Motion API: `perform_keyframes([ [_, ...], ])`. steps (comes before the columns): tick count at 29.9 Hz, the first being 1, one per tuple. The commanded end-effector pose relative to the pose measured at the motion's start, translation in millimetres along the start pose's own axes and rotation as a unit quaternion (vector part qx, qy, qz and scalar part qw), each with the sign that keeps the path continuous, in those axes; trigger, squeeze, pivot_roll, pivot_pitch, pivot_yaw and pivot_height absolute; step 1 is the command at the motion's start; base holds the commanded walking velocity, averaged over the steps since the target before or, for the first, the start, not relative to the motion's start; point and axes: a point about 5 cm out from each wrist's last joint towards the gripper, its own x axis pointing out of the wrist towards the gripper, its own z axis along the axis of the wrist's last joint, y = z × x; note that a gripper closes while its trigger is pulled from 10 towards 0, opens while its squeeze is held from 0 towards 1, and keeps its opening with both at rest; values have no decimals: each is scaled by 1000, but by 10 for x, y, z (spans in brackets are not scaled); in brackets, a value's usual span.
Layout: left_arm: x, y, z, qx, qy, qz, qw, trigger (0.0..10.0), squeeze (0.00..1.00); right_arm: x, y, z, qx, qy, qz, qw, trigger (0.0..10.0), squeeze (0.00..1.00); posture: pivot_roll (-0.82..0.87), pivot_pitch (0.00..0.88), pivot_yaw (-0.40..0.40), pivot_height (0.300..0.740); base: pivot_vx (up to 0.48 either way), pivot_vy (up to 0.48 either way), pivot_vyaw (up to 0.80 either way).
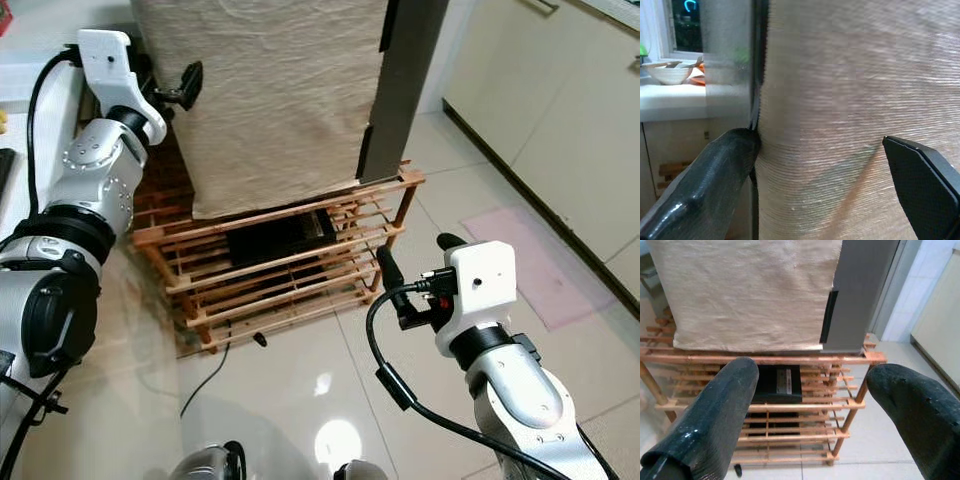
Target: Restocking fridge
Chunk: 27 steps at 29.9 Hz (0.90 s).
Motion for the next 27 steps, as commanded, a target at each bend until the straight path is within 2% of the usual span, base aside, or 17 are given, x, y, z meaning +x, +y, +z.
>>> perform_keyframes([
  [1,-77,55,-221,-16,51,21,998,10000,1000,-30,0,-1,-1,7,0,1000,10000,0,-263,203,-19,740,0,0,0],
  [13,-132,58,-347,-19,67,41,997,10000,1000,-66,20,-15,4,19,-4,1000,10000,0,-265,220,-17,740,0,0,0],
  [16,-146,93,-361,-16,70,56,996,10000,1000,-68,17,-18,4,21,-6,1000,10000,0,-266,221,-17,740,0,0,0],
  [17,-166,150,-364,-19,68,76,995,10000,1000,-74,12,-16,4,22,-8,1000,10000,0,-273,224,-16,740,0,0,0],
  [20,-187,207,-358,-36,58,92,993,10000,1000,-86,5,-20,3,24,-10,1000,10000,0,-271,225,-17,740,0,0,0],
  [23,-211,221,-375,-56,49,83,994,10000,1000,-91,-7,-33,3,26,-13,1000,10000,0,-259,220,-19,740,0,0,0],
  [27,-248,229,-400,-58,37,64,996,10000,1000,-62,-1,-45,4,25,-12,1000,10000,0,-244,213,-16,740,0,0,0],
])
